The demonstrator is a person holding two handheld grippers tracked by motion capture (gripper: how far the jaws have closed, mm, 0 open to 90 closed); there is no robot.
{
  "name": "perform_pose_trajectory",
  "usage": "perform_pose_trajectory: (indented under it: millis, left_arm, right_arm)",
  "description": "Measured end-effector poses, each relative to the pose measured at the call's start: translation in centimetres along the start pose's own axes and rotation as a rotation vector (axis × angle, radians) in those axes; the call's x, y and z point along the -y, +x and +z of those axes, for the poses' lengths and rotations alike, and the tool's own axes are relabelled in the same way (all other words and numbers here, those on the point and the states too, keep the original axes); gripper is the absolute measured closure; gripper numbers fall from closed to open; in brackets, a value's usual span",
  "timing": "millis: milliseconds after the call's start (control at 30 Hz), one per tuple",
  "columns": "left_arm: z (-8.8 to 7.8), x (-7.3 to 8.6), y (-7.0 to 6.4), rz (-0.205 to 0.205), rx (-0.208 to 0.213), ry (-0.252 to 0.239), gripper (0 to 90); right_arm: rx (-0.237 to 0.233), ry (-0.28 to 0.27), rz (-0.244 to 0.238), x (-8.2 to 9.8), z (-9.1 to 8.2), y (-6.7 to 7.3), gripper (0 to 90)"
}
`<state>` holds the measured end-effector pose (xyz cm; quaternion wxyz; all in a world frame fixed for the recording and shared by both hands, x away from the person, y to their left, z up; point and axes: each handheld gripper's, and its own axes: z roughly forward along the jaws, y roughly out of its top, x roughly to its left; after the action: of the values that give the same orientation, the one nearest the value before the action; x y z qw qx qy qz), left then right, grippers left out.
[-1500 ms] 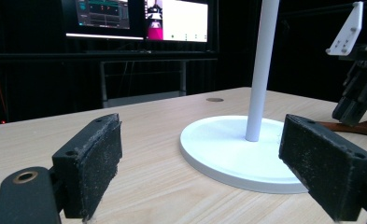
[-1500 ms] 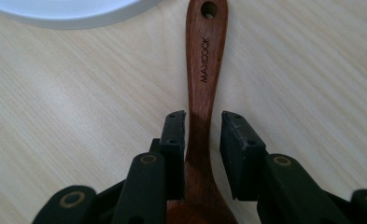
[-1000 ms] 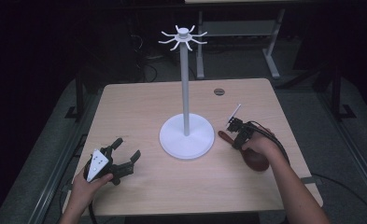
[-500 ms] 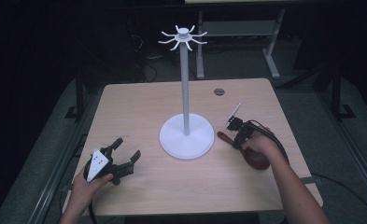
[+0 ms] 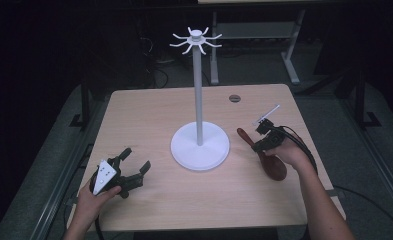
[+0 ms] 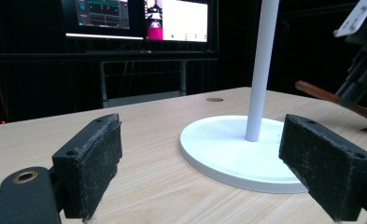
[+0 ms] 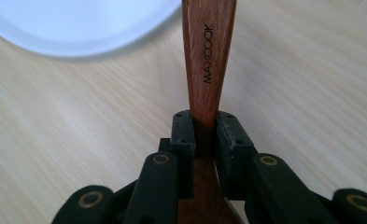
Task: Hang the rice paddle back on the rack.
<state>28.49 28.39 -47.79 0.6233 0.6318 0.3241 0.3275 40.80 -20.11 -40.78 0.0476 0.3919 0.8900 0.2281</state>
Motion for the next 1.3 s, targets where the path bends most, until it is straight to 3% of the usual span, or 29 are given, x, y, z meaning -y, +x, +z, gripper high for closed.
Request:
perform_pose_trajectory:
  millis: [33,167,233,400,467,633,667,700,900,1300]
  left_arm:
    - [0.0,0.0,0.0,0.0,0.0,0.0,12.7]
    - [0.0,0.0,0.0,0.0,0.0,0.0,12.7]
    - [0.0,0.0,0.0,0.0,-0.001,0.0,12.7]
    - [0.0,0.0,0.0,0.001,-0.001,0.001,12.7]
    - [0.0,0.0,0.0,0.002,0.0,0.001,12.7]
    - [0.0,0.0,0.0,0.0,0.0,0.0,12.7]
    - [0.0,0.0,0.0,0.001,0.001,0.0,12.7]
    - [0.0,0.0,0.0,0.0,0.001,0.001,12.7]
    - [0.0,0.0,0.0,0.001,0.002,0.001,12.7]
    - [0.0,0.0,0.0,0.0,0.002,0.001,12.7]
  right_arm:
    - [0.0,0.0,0.0,0.0,0.0,0.0,78.0]
    - [-0.001,-0.098,0.011,0.8,-1.0,-0.1,78.0]
    - [-0.003,-0.115,0.011,1.0,-1.3,0.0,78.0]
    - [-0.027,-0.244,0.047,1.8,-3.1,0.0,78.2]
    - [-0.031,-0.264,0.046,2.0,-3.3,0.0,78.2]
    - [-0.031,-0.371,0.043,2.7,-4.3,0.0,78.3]
    - [-0.044,-0.414,0.038,3.1,-4.7,0.0,78.3]
    - [-0.044,-0.414,0.038,3.1,-4.7,0.0,78.3]
    - [-0.076,-0.545,0.039,4.2,-5.6,-0.3,78.2]
    - [-0.121,-0.65,0.042,4.8,-6.8,-0.1,78.2]
